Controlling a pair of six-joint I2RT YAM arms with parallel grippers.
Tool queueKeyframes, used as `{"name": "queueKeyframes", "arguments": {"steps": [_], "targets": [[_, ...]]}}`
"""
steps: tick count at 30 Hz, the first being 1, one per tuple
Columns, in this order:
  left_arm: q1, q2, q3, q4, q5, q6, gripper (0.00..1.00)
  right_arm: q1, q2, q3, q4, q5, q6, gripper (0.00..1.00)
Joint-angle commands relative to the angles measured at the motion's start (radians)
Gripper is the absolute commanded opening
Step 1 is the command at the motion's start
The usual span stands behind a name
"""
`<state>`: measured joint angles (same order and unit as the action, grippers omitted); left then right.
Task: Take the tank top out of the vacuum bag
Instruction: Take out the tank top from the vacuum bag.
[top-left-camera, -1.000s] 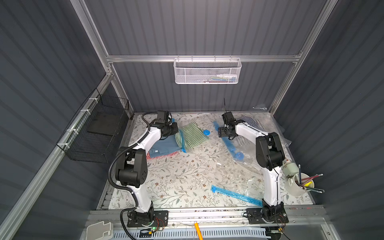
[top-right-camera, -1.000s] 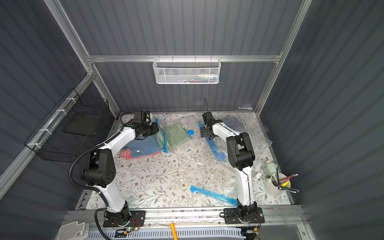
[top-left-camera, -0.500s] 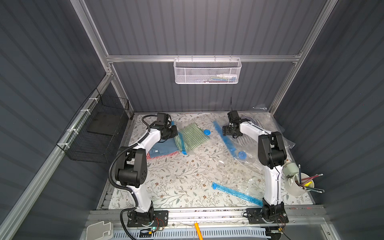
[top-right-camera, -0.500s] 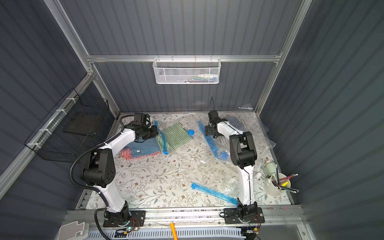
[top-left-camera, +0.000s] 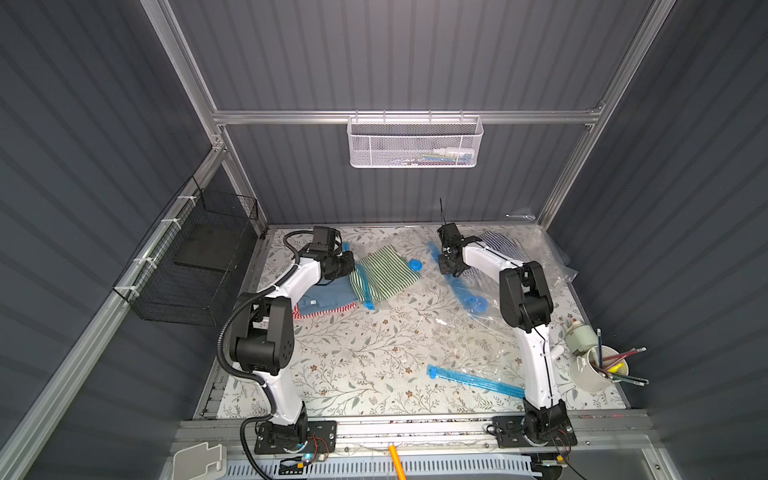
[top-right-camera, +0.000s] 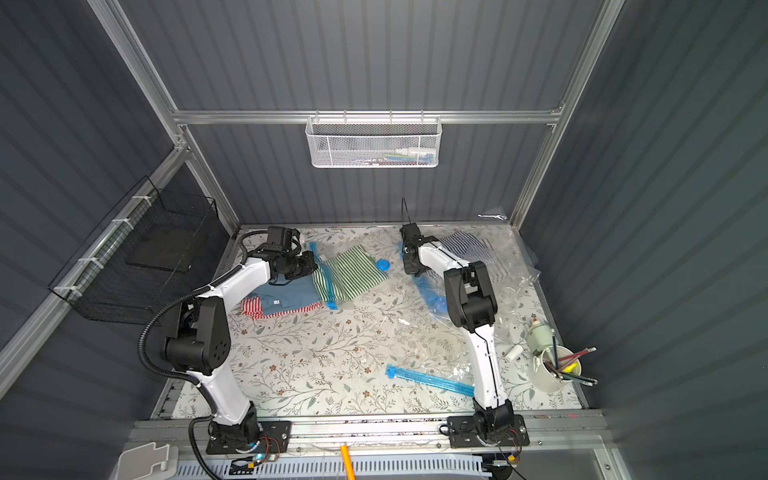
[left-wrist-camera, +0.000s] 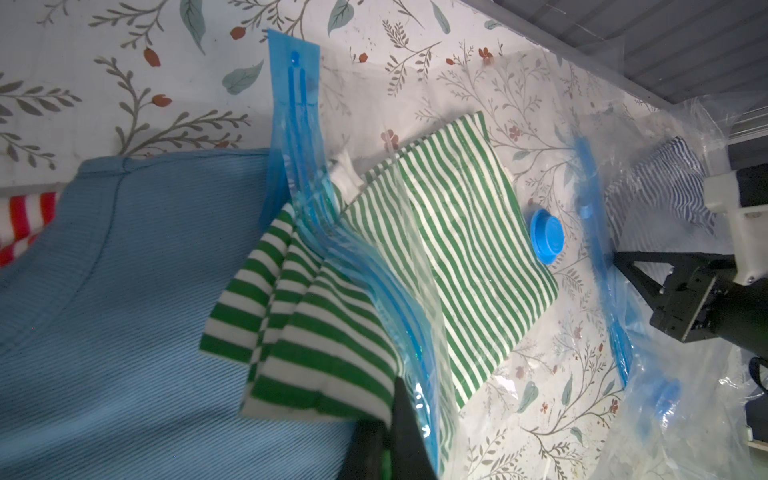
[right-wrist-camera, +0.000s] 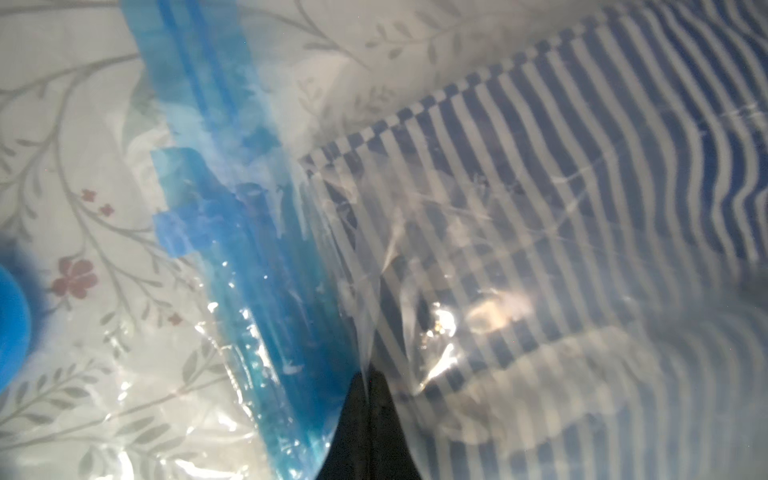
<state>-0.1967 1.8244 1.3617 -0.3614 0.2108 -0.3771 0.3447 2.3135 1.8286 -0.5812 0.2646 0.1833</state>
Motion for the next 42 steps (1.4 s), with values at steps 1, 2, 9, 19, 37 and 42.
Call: {"name": "queueKeyframes", "arguments": {"steps": [1,2,9,19,37,42], "targets": [[0.028,-0.006,-0.010,-0.020,-0.024,-0.013,0.00,-0.027,-0.028,-0.051,-0.058,0.065,0.031,0.00],[0.041,-0.008,-0.015,-0.021,-0.029,-0.021,0.00,-0.031,-0.037,-0.061,-0.056,0.067,0.040,0.00],[0.092,-0.016,-0.001,-0.026,-0.050,-0.005,0.00,-0.054,-0.081,-0.122,-0.053,0.090,0.114,0.00],[0.126,0.002,0.040,-0.075,-0.091,0.059,0.00,-0.064,-0.105,-0.155,-0.045,0.103,0.147,0.00],[0.170,-0.039,0.163,-0.303,-0.400,0.088,0.00,-0.076,-0.084,-0.132,-0.058,0.040,0.130,0.00],[0.195,-0.011,0.199,-0.309,-0.434,0.083,0.00,-0.076,-0.081,-0.132,-0.056,0.033,0.127,0.00]]}}
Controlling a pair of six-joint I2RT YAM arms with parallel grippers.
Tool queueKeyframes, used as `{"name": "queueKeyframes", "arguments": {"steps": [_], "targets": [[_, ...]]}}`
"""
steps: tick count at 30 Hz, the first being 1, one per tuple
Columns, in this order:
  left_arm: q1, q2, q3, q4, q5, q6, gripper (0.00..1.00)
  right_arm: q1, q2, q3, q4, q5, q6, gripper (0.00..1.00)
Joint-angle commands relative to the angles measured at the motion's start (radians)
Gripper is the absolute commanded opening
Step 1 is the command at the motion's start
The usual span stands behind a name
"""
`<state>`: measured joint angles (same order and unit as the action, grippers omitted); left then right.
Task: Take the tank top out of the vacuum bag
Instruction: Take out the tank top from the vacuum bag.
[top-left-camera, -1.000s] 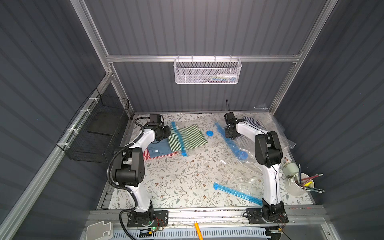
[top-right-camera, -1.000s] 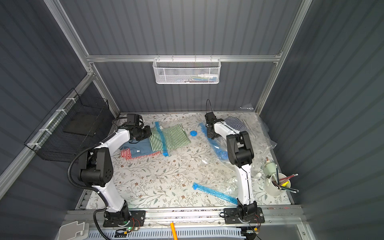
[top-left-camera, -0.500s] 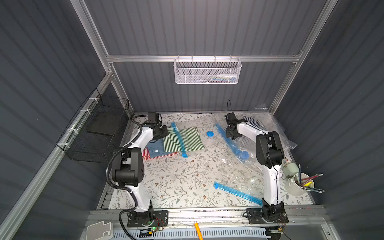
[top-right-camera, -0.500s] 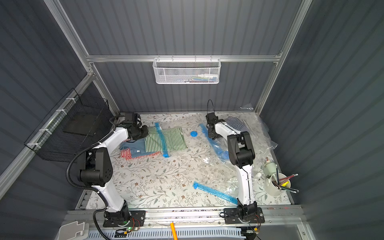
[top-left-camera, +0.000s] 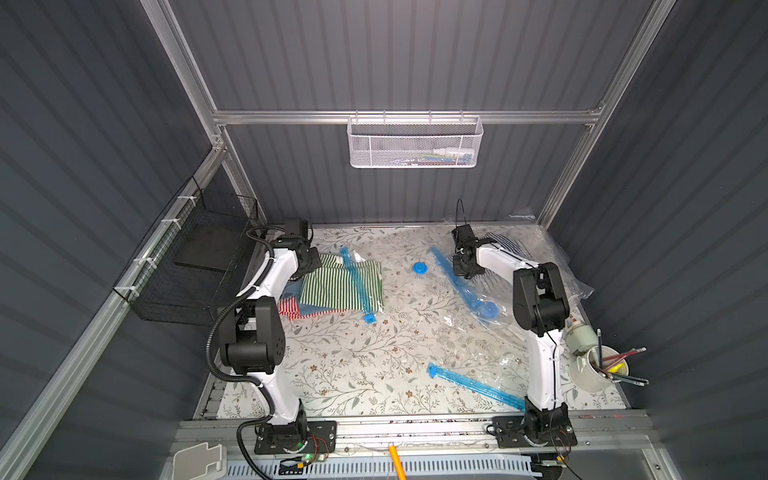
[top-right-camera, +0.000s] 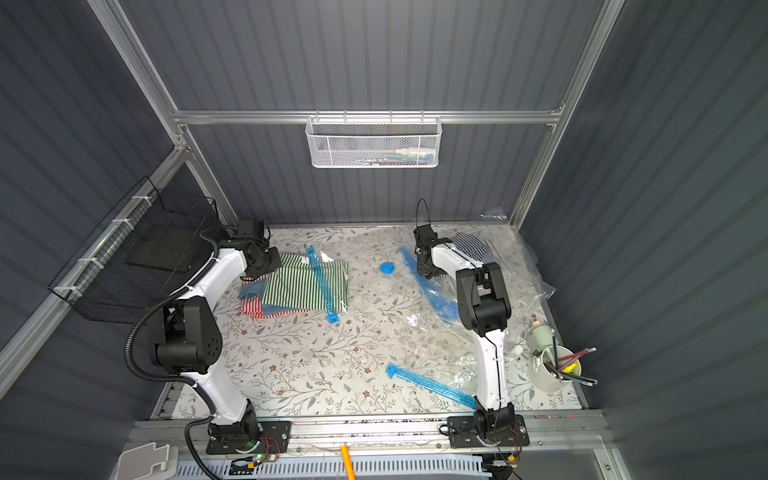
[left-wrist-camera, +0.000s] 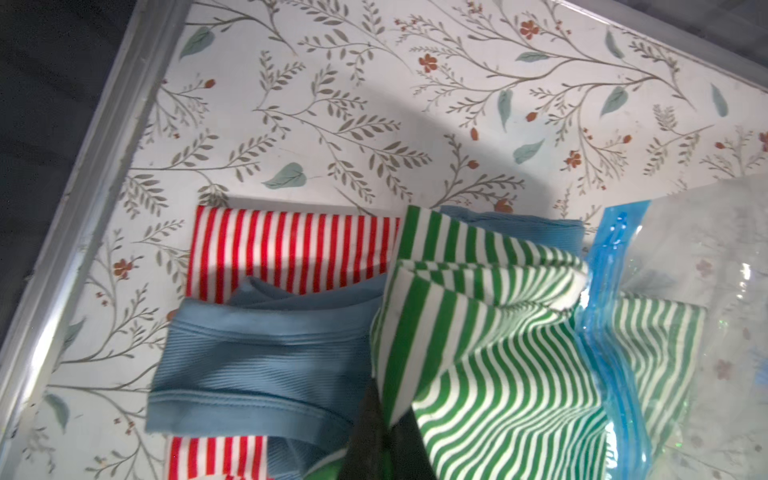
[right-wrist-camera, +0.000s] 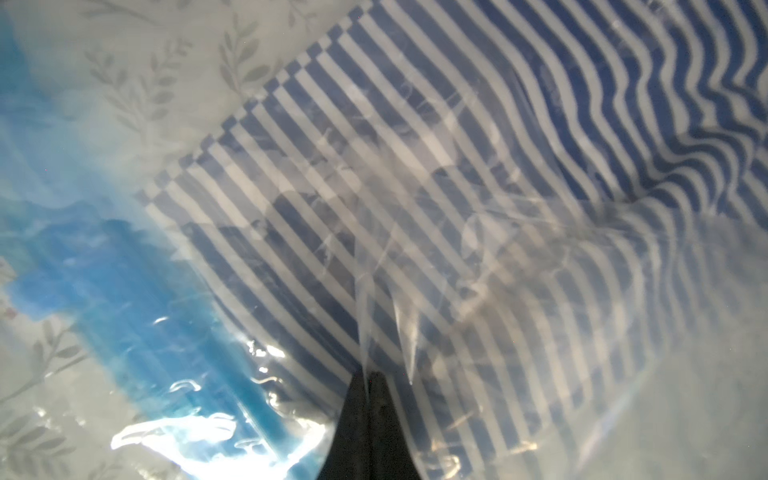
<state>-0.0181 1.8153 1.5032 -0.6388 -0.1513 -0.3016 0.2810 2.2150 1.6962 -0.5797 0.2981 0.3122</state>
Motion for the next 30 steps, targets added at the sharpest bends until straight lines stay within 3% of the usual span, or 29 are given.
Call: {"name": "queueKeyframes", "arguments": {"steps": [1,9,30], "targets": [[0.018,0.003,0.072,-0.043,-0.082,0.007,0.00,-0.013,0.016,0.002,-0.059,-0.003,-0.002,0.00],[0.037,0.038,0.124,-0.080,-0.186,0.015,0.00,-0.015,0.020,0.004,-0.059,-0.013,-0.007,0.00],[0.079,0.040,0.102,-0.107,-0.462,0.020,0.00,-0.021,0.008,-0.009,-0.045,-0.054,-0.020,0.00]]}}
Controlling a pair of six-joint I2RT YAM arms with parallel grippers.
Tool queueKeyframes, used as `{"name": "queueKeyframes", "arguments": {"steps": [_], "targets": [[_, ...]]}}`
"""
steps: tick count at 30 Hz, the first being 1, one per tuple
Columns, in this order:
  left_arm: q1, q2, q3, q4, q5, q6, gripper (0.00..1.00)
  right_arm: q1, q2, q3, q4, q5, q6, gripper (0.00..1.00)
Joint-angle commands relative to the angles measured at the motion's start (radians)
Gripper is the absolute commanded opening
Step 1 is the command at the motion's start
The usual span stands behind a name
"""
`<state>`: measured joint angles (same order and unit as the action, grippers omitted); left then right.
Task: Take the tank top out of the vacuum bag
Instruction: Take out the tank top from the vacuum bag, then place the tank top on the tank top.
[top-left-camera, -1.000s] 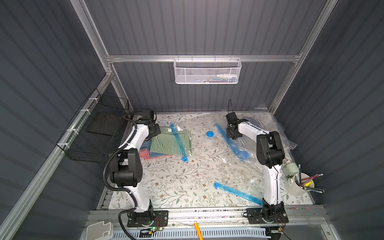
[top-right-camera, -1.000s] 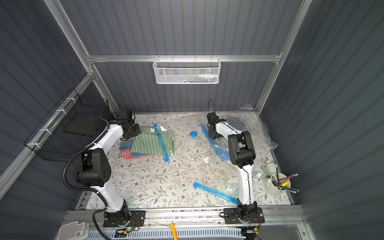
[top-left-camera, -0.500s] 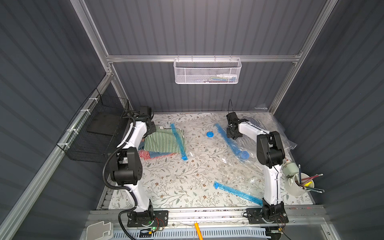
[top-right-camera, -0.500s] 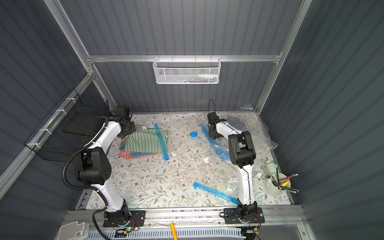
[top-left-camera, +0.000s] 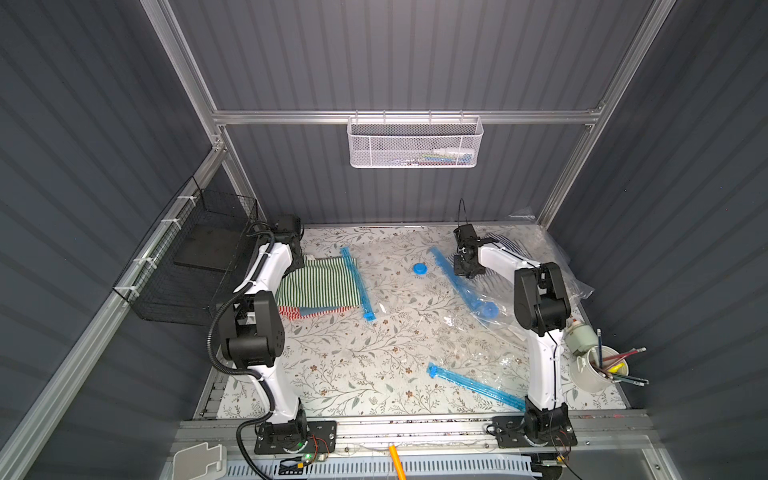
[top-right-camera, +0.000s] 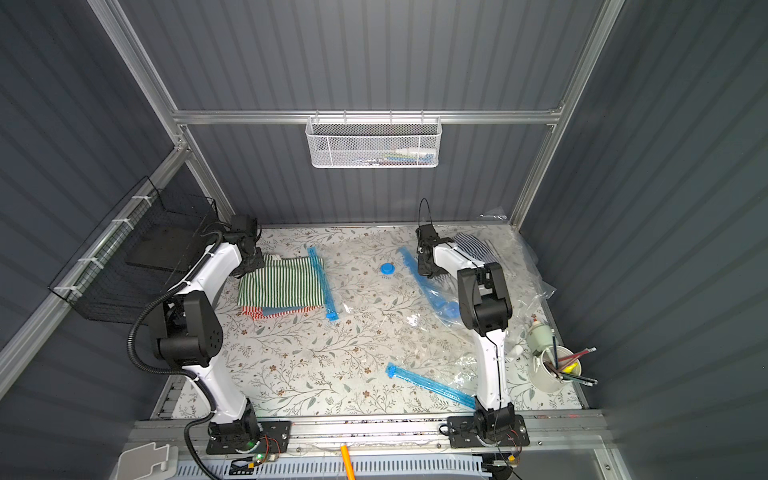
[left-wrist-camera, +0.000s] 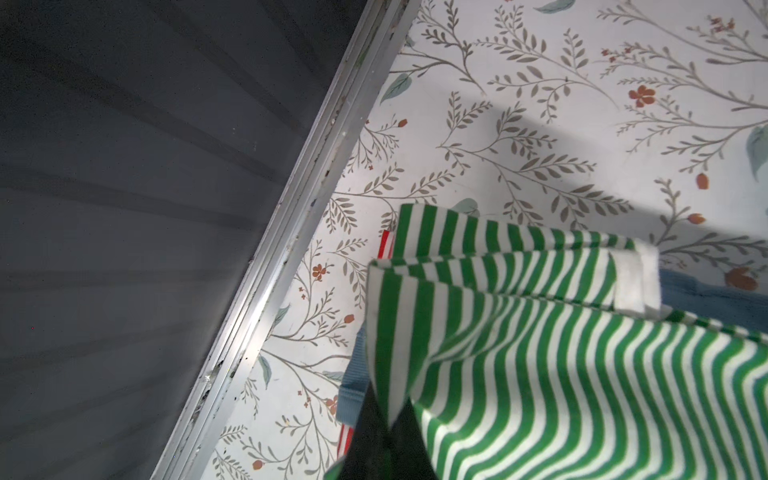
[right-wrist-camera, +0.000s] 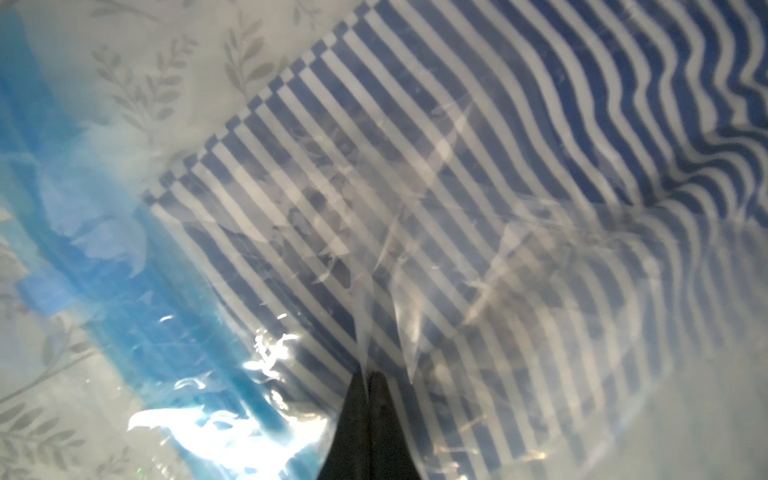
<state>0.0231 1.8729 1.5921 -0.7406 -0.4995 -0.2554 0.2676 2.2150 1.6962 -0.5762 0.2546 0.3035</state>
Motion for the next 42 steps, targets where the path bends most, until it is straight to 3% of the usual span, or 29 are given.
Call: {"name": "queueKeyframes", "arguments": {"steps": [1,18,22,31,32,33,34,35,36,42], "targets": [[0.038,-0.022,0.011,-0.005,-0.149,-0.027,0.00,-0.010,0.007,-0.008,-0.048,-0.011,-0.014,0.00],[0.037,0.003,0.005,-0.022,-0.217,-0.027,0.00,-0.014,0.007,-0.001,-0.061,-0.001,-0.008,0.00],[0.033,0.033,0.040,-0.043,-0.145,-0.014,0.00,-0.014,-0.004,-0.002,-0.057,-0.017,-0.017,0.00],[0.014,-0.012,0.048,-0.077,-0.227,-0.026,0.00,-0.014,-0.095,-0.046,-0.026,-0.057,-0.021,0.00],[0.013,-0.022,0.049,-0.075,-0.221,-0.020,0.03,-0.014,-0.101,-0.043,-0.032,-0.051,-0.019,0.00],[0.011,-0.030,0.055,-0.078,-0.209,-0.017,0.18,-0.014,-0.103,-0.041,-0.037,-0.050,-0.020,0.00],[0.006,-0.038,0.060,-0.082,-0.196,-0.016,0.55,-0.013,-0.109,-0.039,-0.040,-0.053,-0.021,0.09],[-0.005,-0.042,0.061,-0.080,-0.192,-0.012,0.87,-0.013,-0.115,-0.039,-0.040,-0.055,-0.020,0.31],[-0.012,-0.047,0.062,-0.075,-0.193,-0.009,0.99,-0.013,-0.121,-0.041,-0.040,-0.058,-0.020,0.40],[-0.043,-0.070,0.069,-0.074,-0.170,-0.006,1.00,-0.002,-0.166,-0.061,-0.013,-0.099,-0.048,0.82]]}}
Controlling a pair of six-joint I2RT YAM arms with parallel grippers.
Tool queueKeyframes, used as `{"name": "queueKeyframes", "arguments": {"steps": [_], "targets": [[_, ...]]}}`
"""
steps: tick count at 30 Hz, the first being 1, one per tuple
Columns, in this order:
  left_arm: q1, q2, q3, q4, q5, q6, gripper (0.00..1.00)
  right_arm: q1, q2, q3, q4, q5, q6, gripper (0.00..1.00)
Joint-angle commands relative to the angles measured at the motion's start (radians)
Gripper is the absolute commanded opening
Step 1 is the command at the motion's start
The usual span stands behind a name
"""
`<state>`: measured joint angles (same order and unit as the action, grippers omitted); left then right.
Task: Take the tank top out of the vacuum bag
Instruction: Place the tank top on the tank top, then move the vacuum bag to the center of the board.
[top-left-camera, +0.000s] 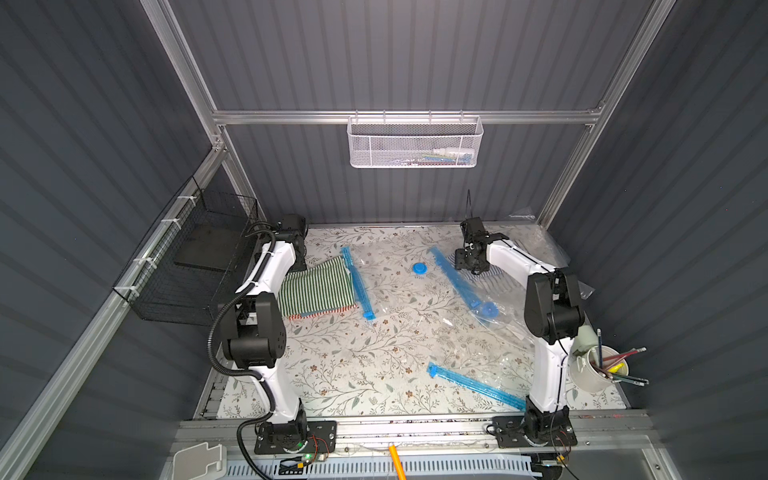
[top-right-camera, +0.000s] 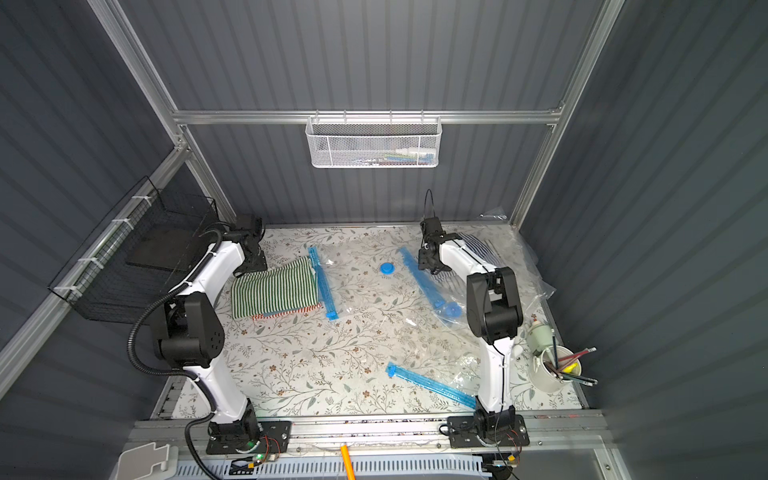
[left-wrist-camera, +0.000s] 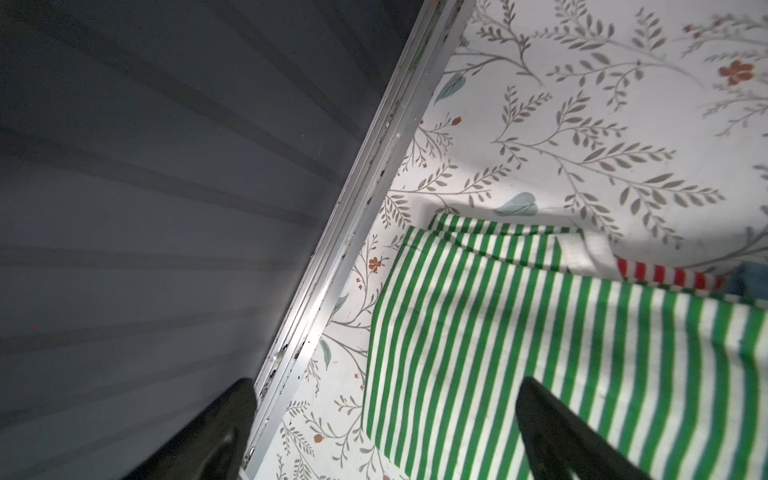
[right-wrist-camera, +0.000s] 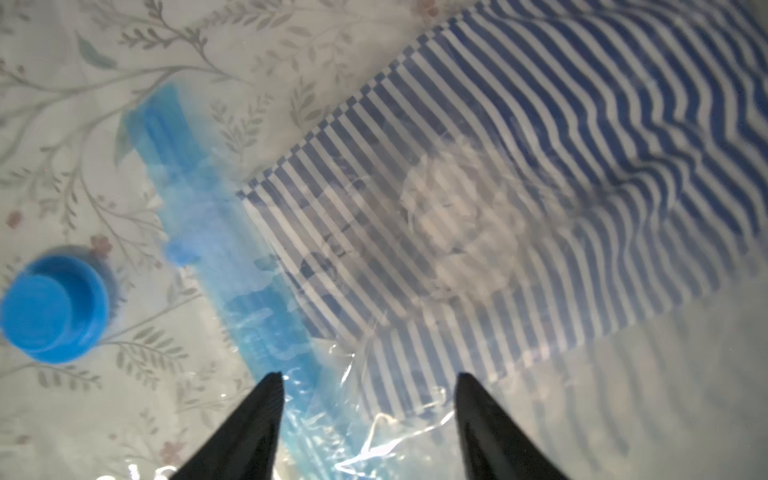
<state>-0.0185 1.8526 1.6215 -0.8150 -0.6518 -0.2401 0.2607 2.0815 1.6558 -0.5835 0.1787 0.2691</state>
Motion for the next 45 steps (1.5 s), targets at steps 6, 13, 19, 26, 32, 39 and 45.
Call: {"name": "queueKeyframes", "arguments": {"steps": [6,13,19,26,32,39,45], "targets": [[-0.048,-0.130,0.021,0.012,0.082,-0.032,1.00,0.057,-0.127,-0.105,0.114,-0.116,-0.046,0.91],[-0.051,-0.332,-0.294,0.224,0.467,-0.146,1.00,0.205,-0.148,-0.199,0.315,-0.199,0.034,0.94],[-0.052,-0.391,-0.423,0.272,0.619,-0.172,1.00,0.319,-0.070,-0.176,0.409,-0.246,0.090,0.93],[-0.052,-0.471,-0.500,0.338,0.685,-0.194,1.00,0.424,-0.010,-0.167,0.485,-0.297,0.099,0.92],[-0.051,-0.490,-0.506,0.337,0.698,-0.188,1.00,0.486,0.026,-0.152,0.465,-0.239,0.080,0.90],[-0.051,-0.490,-0.521,0.339,0.727,-0.189,1.00,0.552,0.073,-0.103,0.413,-0.182,0.028,0.91],[-0.051,-0.485,-0.523,0.346,0.737,-0.192,1.00,0.606,0.131,-0.043,0.347,-0.084,-0.042,0.93]]}}
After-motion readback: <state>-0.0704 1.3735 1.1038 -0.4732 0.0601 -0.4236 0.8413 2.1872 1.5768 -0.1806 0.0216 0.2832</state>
